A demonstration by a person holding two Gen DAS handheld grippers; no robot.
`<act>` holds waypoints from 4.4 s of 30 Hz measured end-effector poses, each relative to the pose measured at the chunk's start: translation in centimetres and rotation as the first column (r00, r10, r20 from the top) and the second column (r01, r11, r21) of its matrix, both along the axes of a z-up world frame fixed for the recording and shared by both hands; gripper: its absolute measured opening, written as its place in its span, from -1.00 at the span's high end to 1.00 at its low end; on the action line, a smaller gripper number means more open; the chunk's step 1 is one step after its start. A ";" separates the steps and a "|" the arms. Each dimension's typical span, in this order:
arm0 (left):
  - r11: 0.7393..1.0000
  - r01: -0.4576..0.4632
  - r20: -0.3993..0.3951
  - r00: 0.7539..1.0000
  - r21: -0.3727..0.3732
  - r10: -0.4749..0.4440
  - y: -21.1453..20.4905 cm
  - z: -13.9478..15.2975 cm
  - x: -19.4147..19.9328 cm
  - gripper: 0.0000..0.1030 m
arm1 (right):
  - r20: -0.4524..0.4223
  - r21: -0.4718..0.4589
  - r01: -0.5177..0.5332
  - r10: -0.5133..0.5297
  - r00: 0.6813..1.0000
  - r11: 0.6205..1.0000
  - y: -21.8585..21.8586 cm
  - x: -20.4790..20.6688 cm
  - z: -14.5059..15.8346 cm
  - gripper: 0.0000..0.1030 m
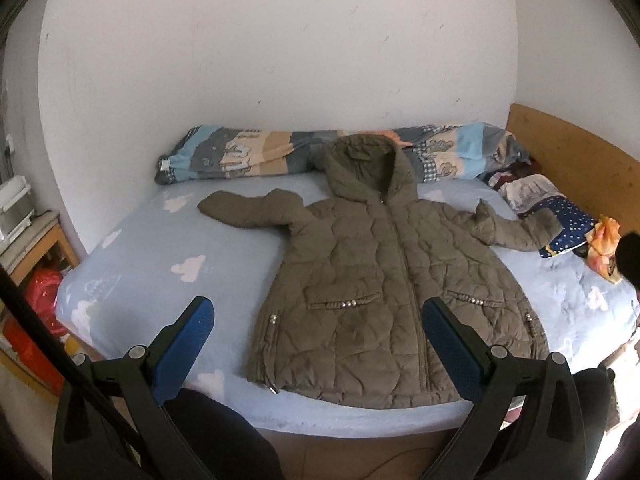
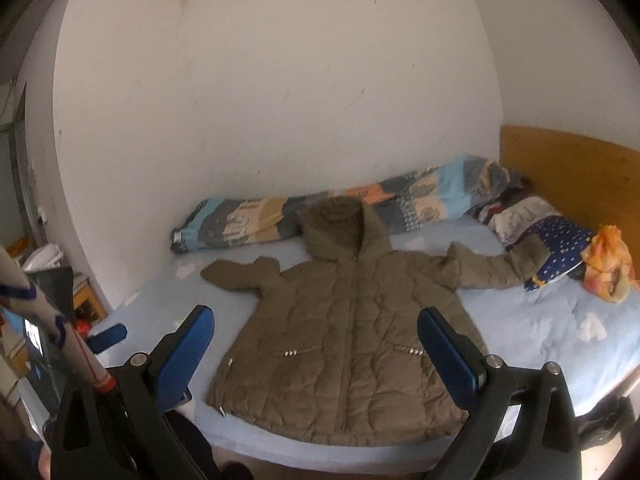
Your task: Fold large clothes
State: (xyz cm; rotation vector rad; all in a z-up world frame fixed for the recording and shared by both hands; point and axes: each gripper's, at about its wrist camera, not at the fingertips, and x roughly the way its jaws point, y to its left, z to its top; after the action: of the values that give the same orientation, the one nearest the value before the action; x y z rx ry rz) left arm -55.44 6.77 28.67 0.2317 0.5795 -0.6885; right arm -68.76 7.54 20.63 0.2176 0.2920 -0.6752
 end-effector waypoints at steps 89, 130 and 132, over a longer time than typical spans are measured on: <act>0.969 -0.207 -0.048 0.975 0.133 0.215 -20.3 -13.5 24.1 -1.00 | -0.025 0.424 0.402 -0.433 0.901 0.812 -38.1 -7.5 -6.7 -0.98; 0.959 -0.154 -0.127 0.974 0.236 0.188 -24.0 -16.8 28.9 -1.00 | -0.054 0.535 0.605 -0.691 0.721 0.590 -67.1 -13.8 -9.7 0.65; 0.968 -0.127 -0.156 0.974 0.216 0.163 -24.2 -16.7 28.7 -1.00 | -0.015 0.527 0.585 -0.682 0.732 0.617 -65.8 -13.7 -7.6 0.66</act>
State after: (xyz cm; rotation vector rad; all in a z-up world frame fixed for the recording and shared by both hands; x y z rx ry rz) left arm -26.78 -17.39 11.92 0.3199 0.8274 -0.5086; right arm -82.46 -58.22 13.07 0.9246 0.1951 -1.2845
